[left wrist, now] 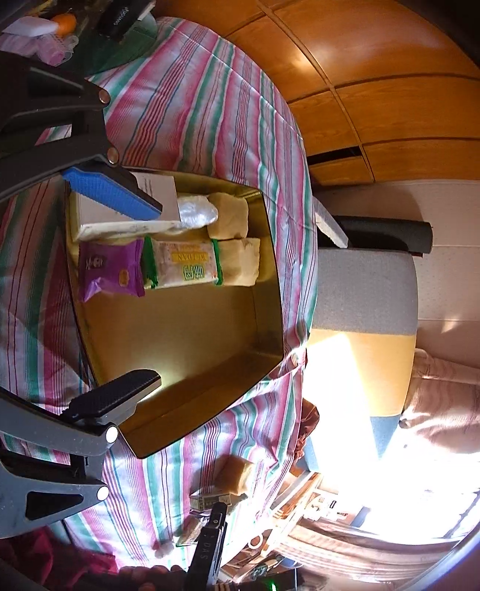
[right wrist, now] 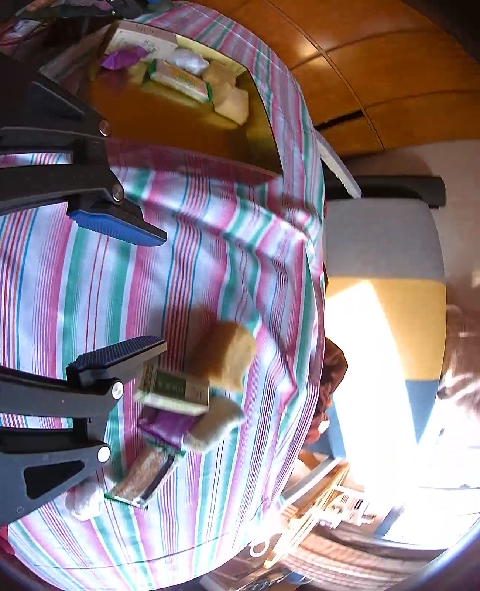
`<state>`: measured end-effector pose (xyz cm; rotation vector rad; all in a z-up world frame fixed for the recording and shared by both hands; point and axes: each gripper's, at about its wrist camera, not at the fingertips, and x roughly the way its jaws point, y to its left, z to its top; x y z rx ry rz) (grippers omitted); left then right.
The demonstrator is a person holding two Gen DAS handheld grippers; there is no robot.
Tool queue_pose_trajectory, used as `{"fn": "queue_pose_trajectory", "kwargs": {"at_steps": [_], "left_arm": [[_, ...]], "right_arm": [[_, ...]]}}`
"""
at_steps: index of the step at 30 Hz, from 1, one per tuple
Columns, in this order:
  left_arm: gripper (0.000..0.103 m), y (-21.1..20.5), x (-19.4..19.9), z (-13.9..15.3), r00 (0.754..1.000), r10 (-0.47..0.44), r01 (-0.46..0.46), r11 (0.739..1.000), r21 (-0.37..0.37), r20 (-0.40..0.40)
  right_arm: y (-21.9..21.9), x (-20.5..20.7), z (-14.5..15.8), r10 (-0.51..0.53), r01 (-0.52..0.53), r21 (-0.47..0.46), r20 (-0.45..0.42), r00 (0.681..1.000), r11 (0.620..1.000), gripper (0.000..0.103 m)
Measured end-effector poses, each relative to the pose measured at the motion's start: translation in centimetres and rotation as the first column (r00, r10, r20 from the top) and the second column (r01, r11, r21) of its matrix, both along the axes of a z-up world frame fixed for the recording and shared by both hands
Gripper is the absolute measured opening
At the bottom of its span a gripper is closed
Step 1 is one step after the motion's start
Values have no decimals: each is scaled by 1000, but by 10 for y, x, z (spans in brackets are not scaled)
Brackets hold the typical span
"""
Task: Organize objects
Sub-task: 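Move the right tool back to the items while the left tool reaches another yellow sponge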
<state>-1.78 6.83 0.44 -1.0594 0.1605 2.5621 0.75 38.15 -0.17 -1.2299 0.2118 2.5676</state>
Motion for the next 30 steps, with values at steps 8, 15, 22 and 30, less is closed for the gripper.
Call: {"fn": "queue_pose_trajectory", "kwargs": {"at_steps": [8, 15, 22, 30], "left_arm": [[83, 58, 1, 5, 992, -127, 127, 992, -22, 5], [83, 117, -5, 7, 974, -216, 216, 976, 21, 69], [79, 175, -23, -6, 939, -278, 266, 960, 86, 201], [77, 242, -54, -19, 891, -314, 272, 947, 168, 327]], "right_arm": [[123, 44, -16, -310, 310, -3, -29, 950, 951, 51], [172, 72, -32, -471, 457, -186, -39, 881, 870, 51], [178, 79, -32, -493, 472, -237, -32, 870, 849, 51], [171, 78, -28, -455, 429, -268, -37, 890, 862, 51]]}}
